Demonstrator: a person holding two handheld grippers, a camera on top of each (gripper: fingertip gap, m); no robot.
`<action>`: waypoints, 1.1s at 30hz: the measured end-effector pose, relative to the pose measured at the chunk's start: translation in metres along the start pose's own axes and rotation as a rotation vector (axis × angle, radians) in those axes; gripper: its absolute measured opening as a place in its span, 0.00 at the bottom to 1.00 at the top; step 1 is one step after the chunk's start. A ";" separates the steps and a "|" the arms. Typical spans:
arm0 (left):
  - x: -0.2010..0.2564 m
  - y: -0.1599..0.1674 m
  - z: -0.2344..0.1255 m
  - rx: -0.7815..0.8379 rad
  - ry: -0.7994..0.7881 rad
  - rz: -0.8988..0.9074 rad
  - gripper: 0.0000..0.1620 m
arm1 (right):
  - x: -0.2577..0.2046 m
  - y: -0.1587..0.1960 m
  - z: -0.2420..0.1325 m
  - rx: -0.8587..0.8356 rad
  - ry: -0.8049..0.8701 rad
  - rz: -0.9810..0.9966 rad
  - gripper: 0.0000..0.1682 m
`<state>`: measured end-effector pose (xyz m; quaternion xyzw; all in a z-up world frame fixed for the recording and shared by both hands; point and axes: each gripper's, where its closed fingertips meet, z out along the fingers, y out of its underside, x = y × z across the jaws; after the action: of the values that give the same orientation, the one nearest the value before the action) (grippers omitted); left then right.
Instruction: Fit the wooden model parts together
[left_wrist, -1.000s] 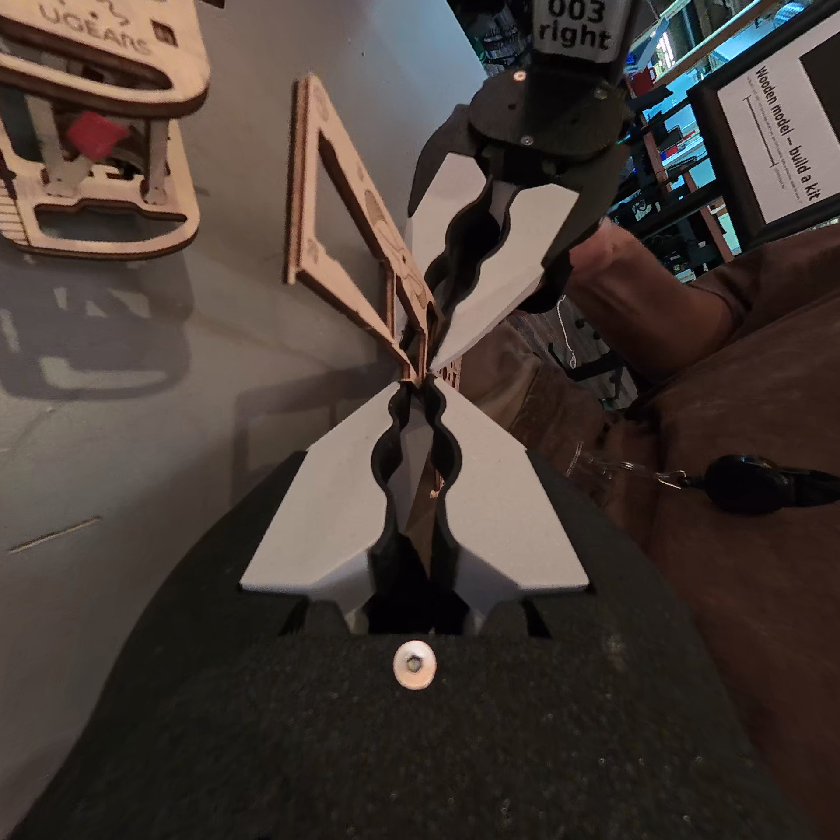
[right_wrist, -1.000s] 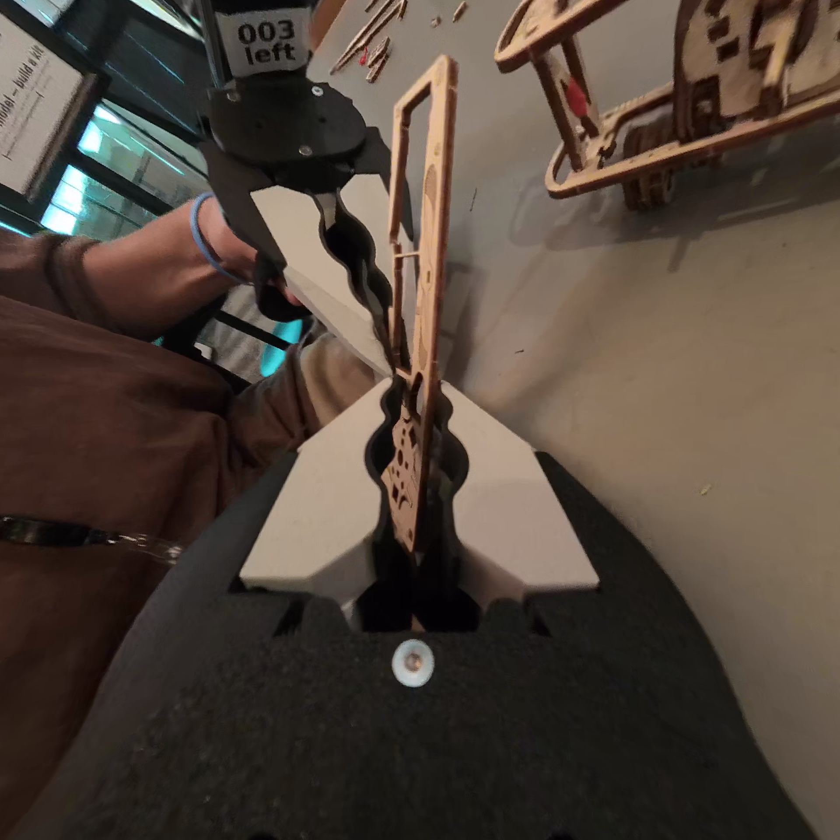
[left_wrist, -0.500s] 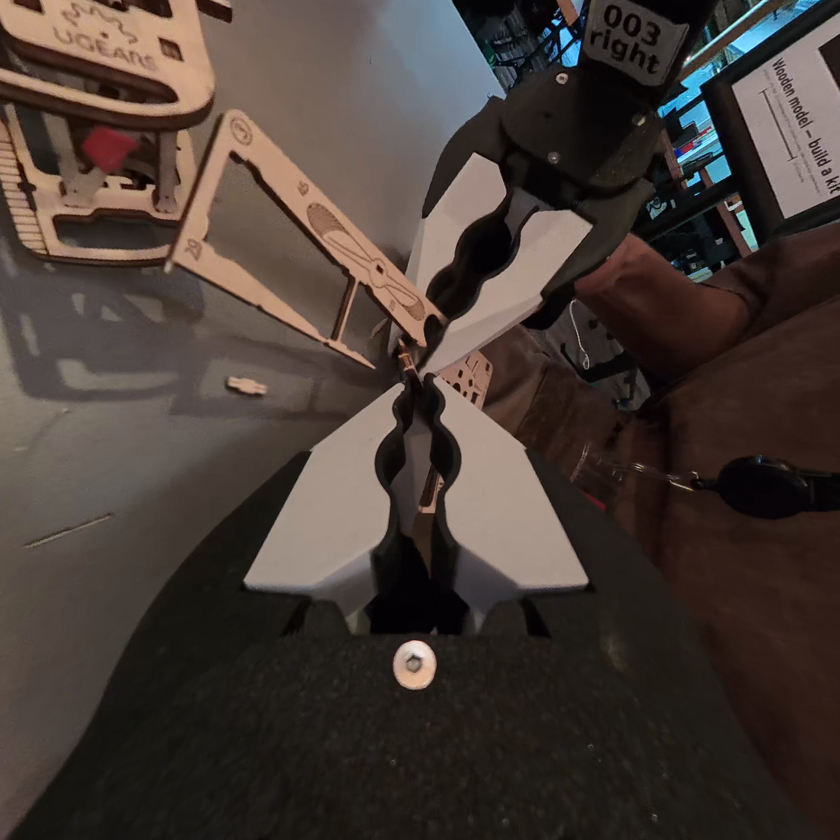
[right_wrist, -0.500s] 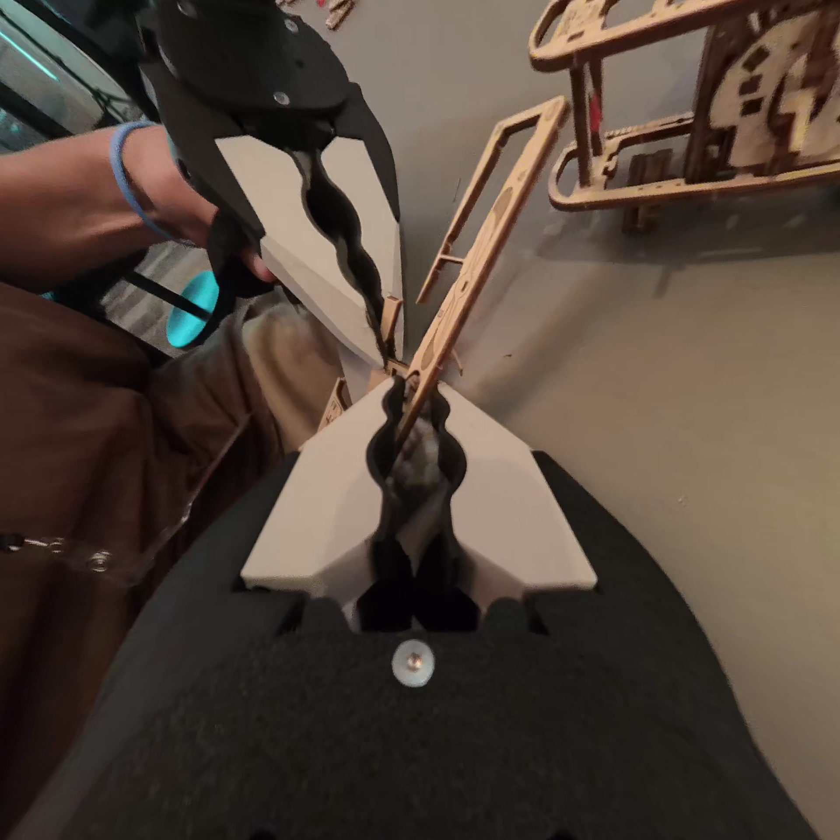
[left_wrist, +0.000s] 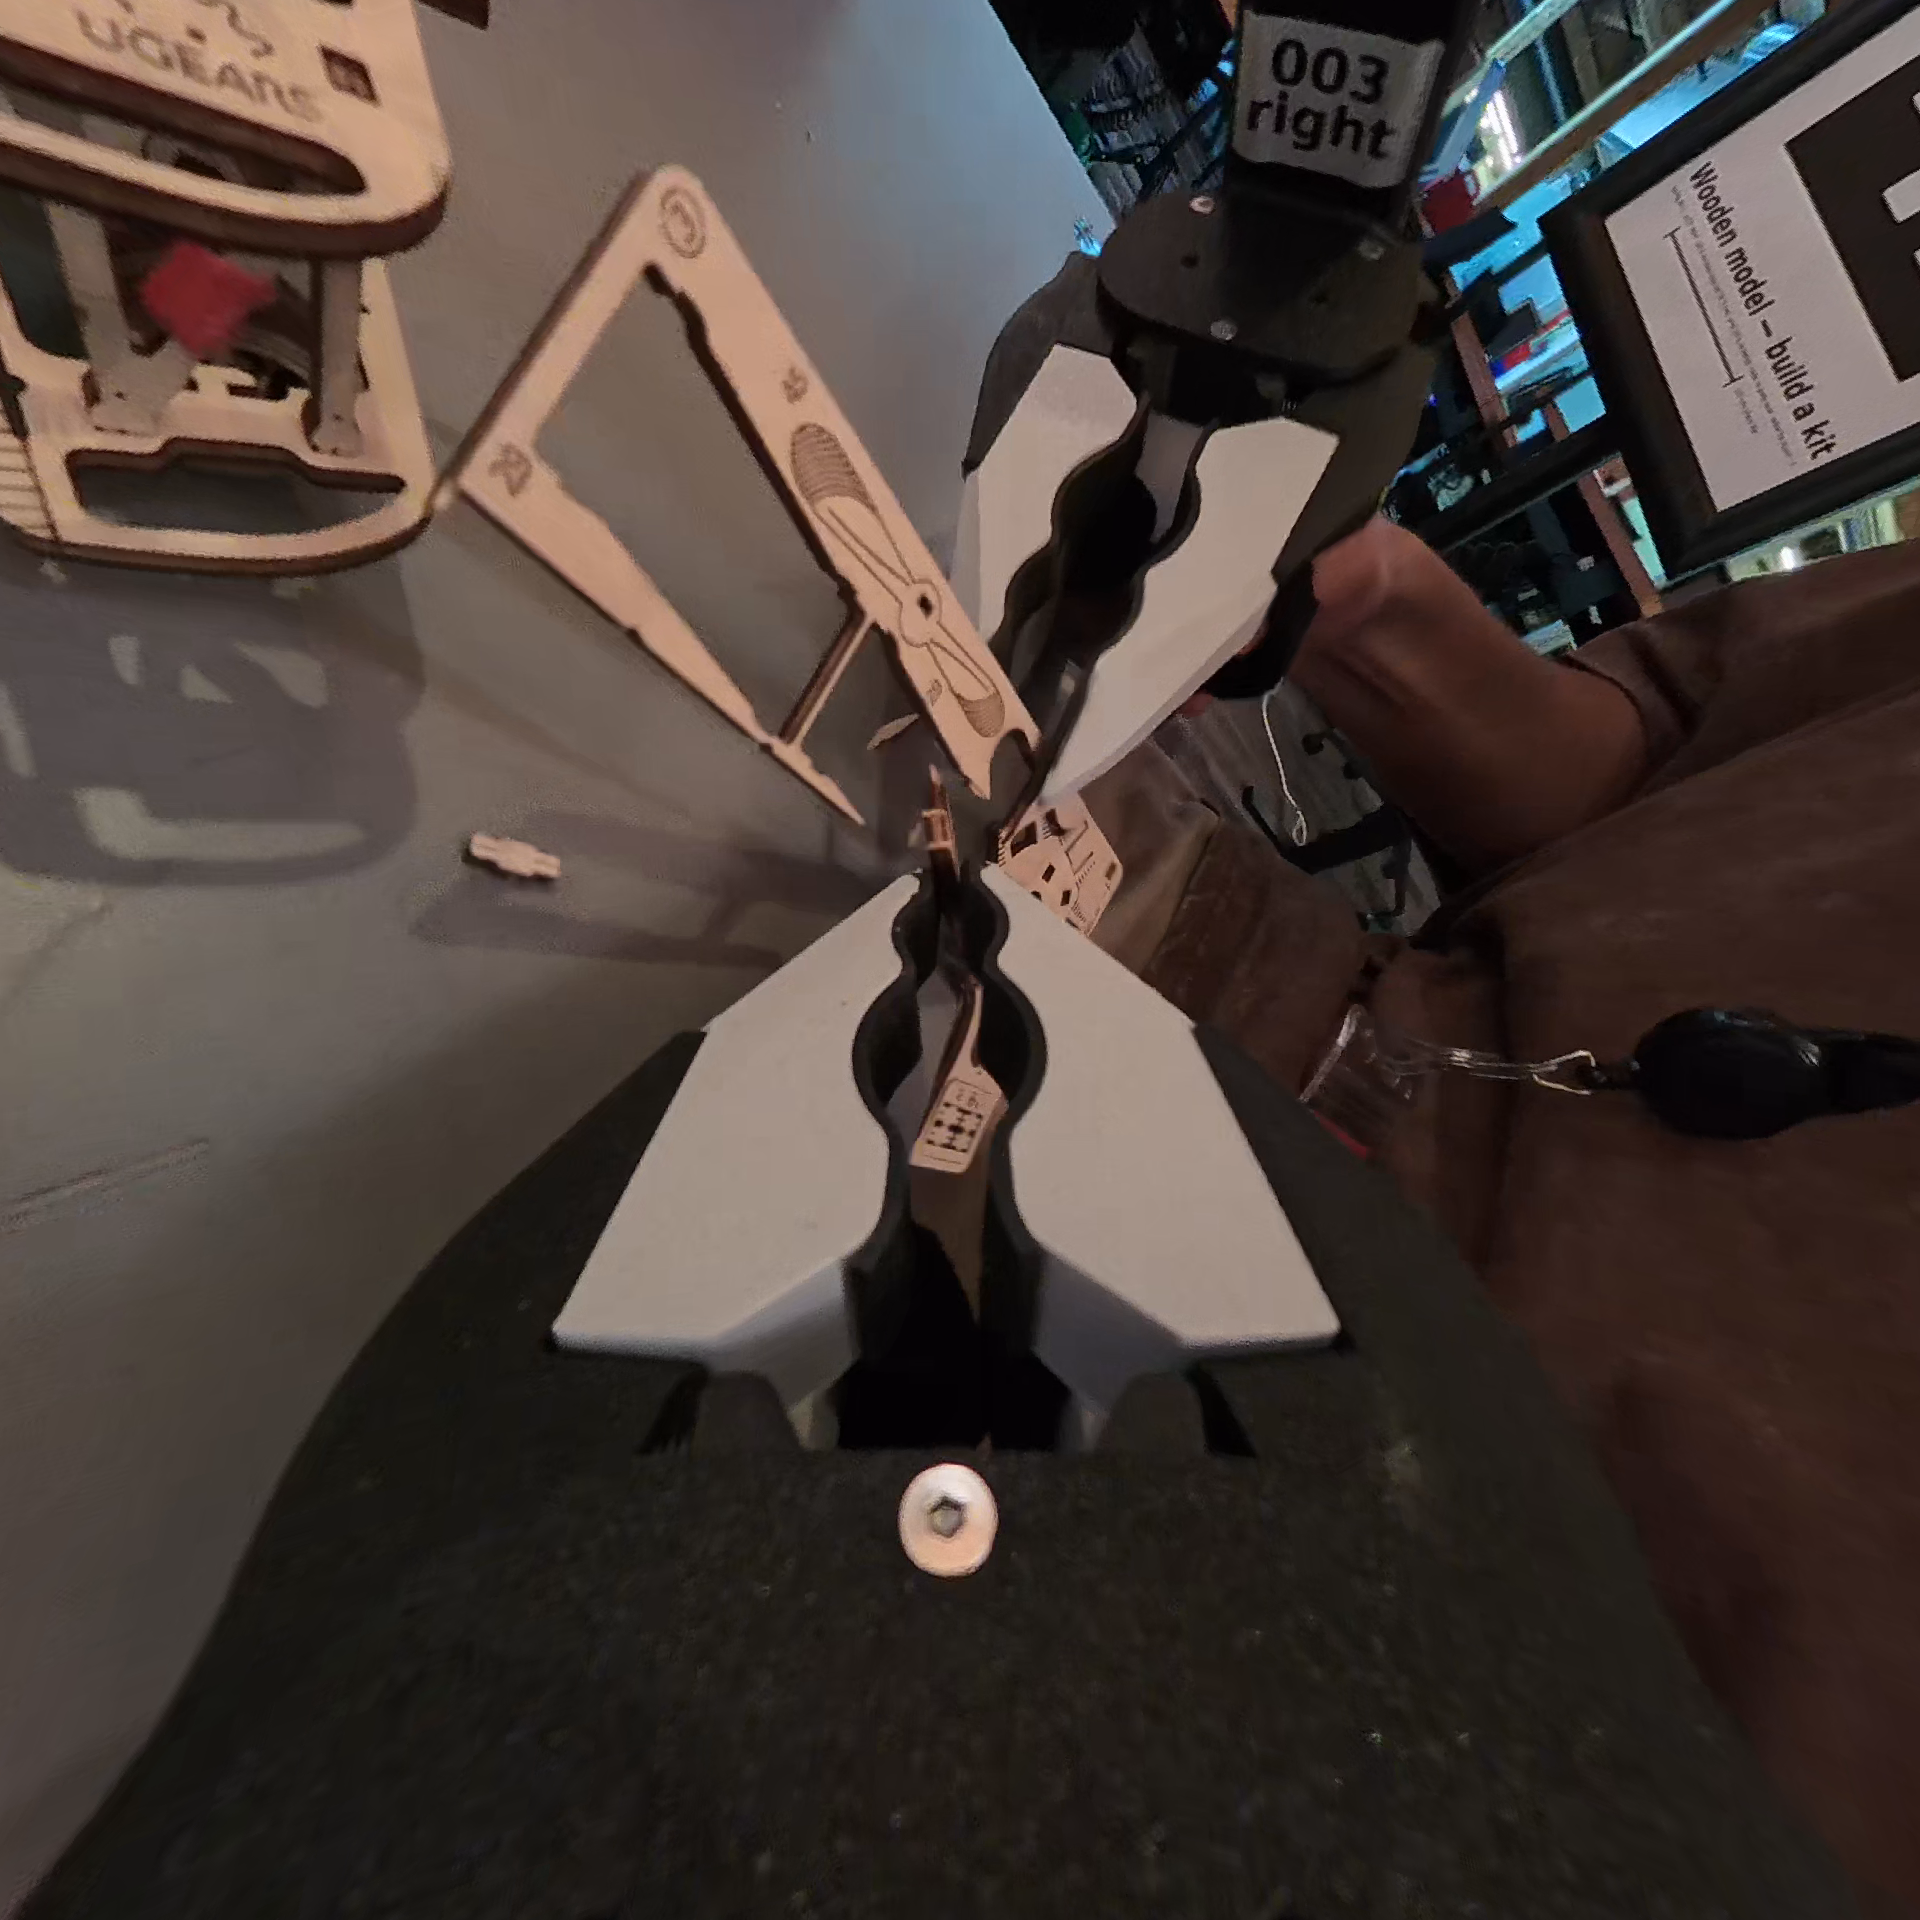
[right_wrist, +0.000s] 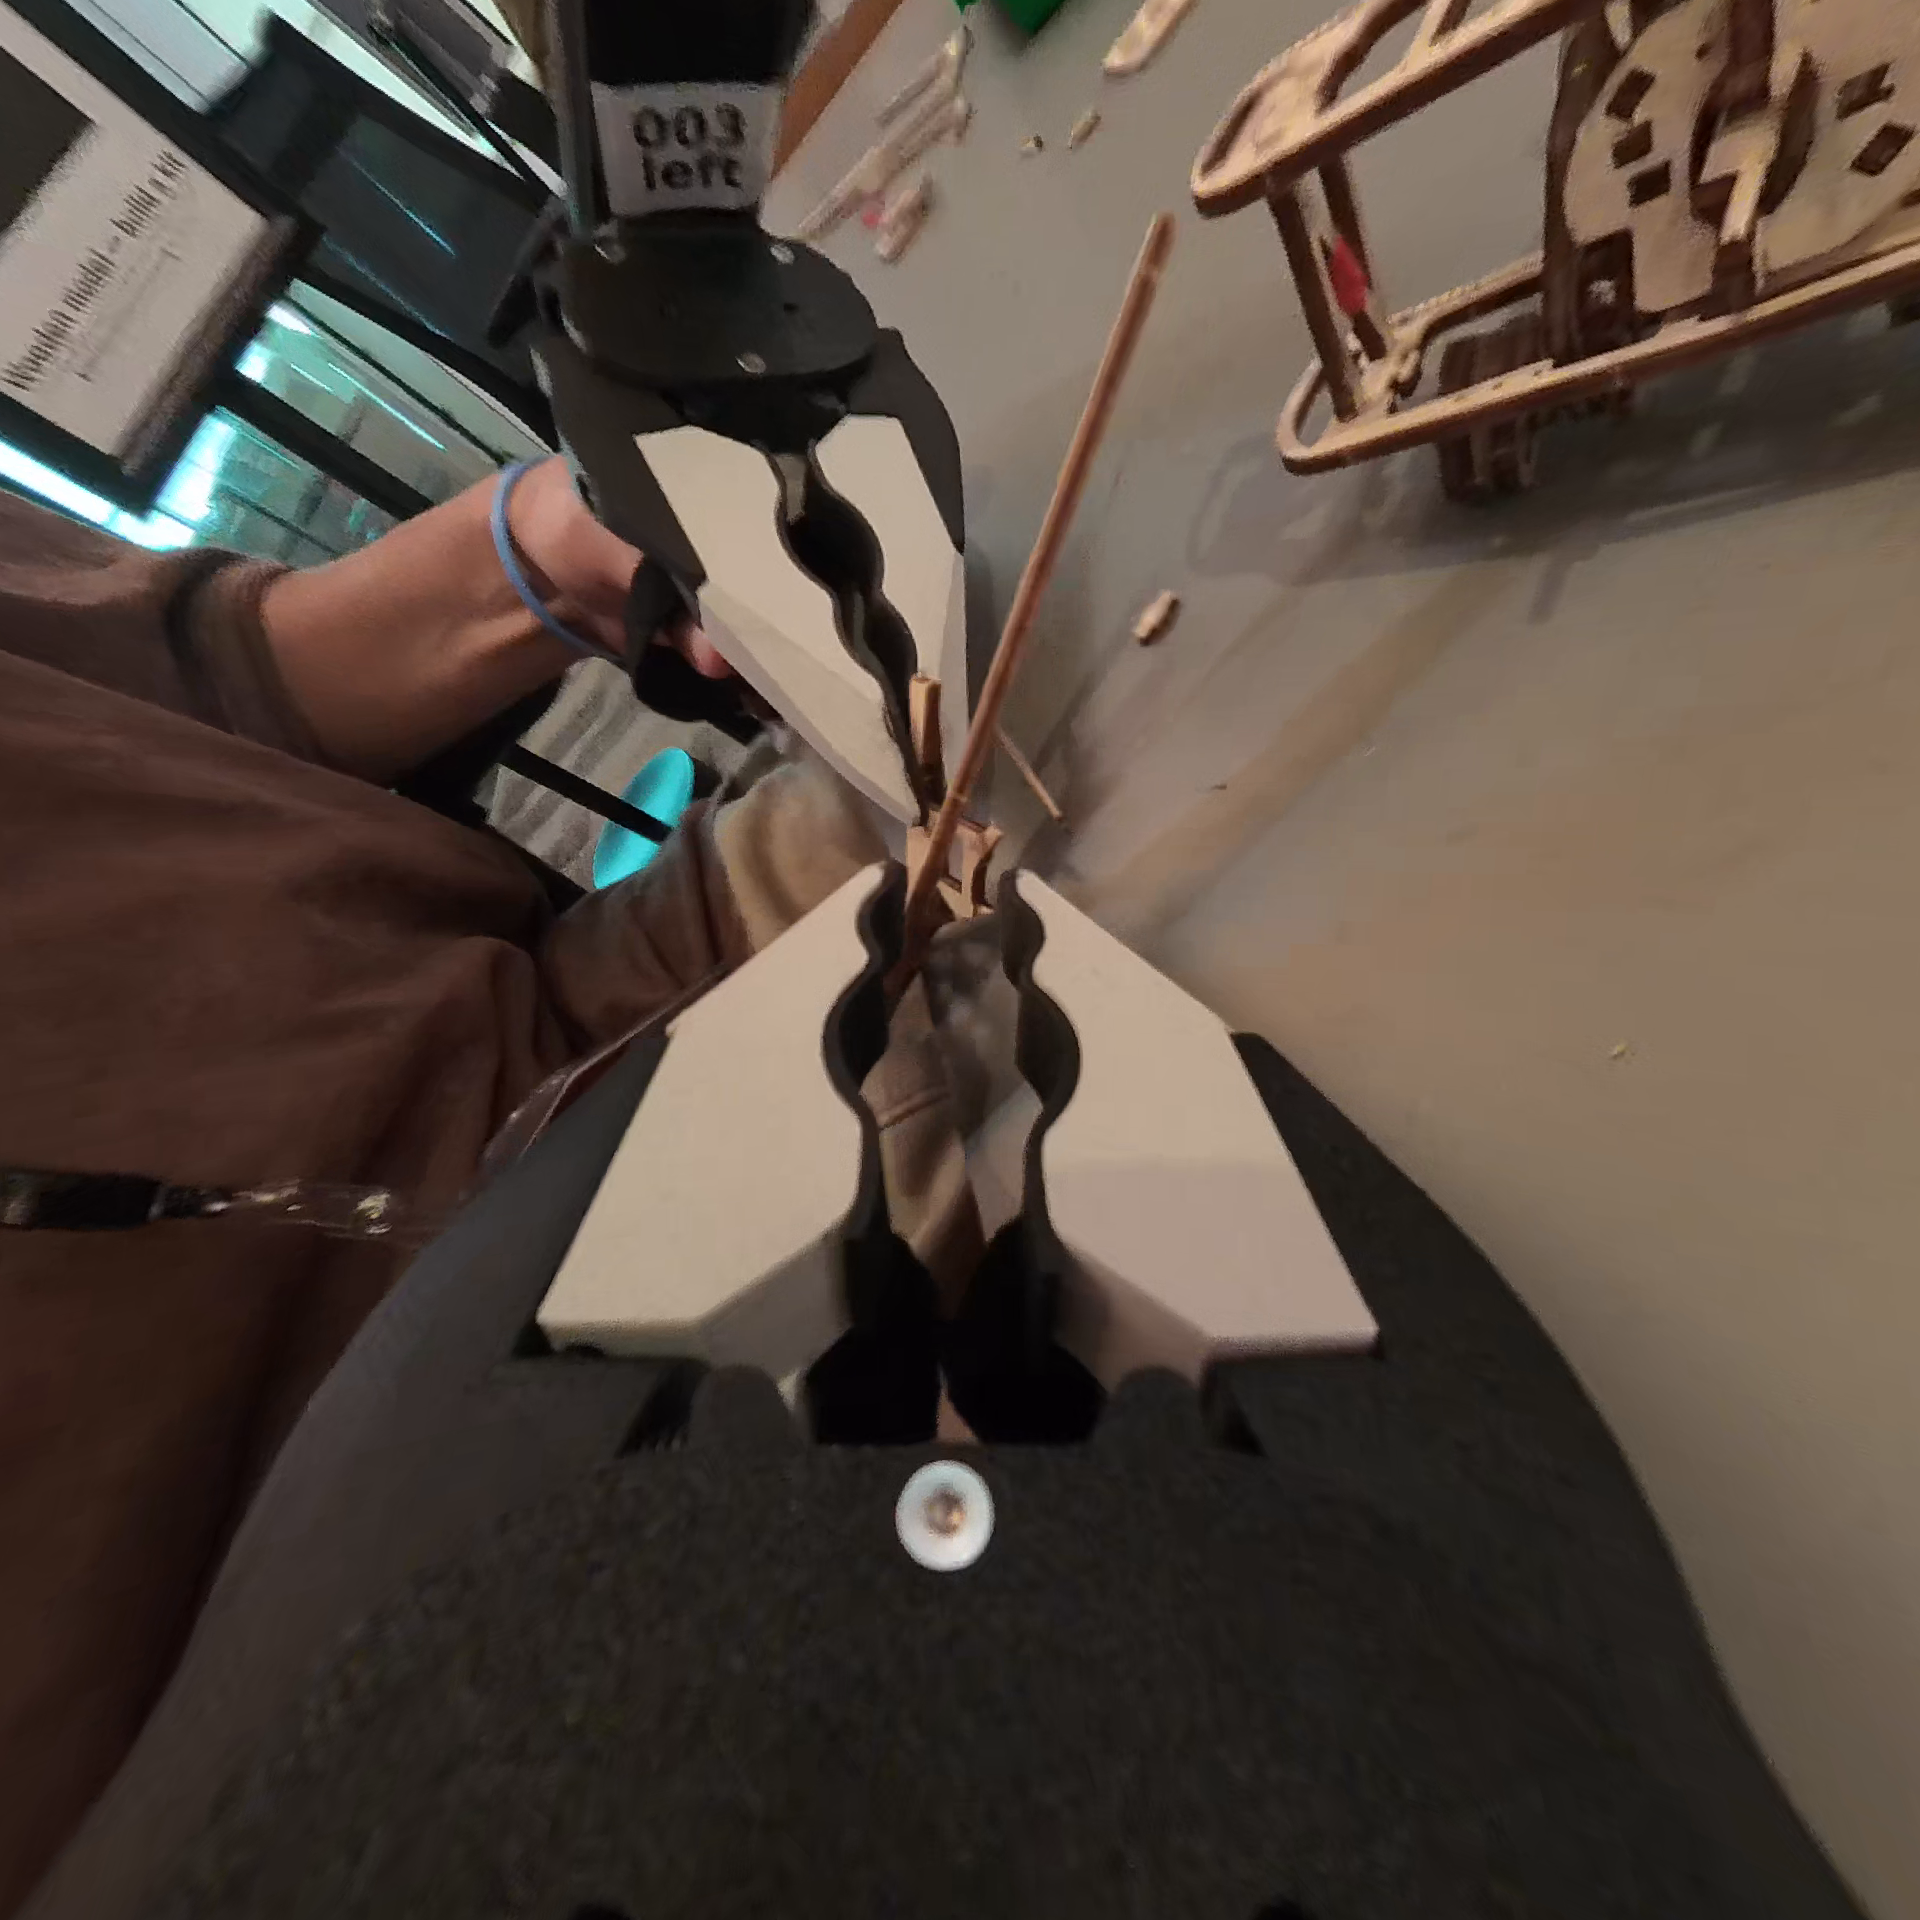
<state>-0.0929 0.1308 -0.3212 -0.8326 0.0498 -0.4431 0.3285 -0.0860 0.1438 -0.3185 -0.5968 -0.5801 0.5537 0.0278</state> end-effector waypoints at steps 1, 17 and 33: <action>0.003 0.002 -0.004 -0.006 0.008 0.005 0.00 | -0.004 -0.003 -0.003 0.026 -0.033 0.000 0.11; -0.031 -0.082 -0.176 0.104 -0.366 -0.100 0.00 | -0.014 -0.029 -0.023 0.191 -0.078 0.003 0.08; -0.125 -0.056 -0.173 -0.267 -0.554 -0.204 0.00 | 0.000 0.000 0.004 0.014 0.142 -0.217 0.09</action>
<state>-0.3137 0.1344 -0.3083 -0.9580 -0.0676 -0.2199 0.1715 -0.0888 0.1414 -0.3195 -0.5680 -0.6340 0.5077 0.1328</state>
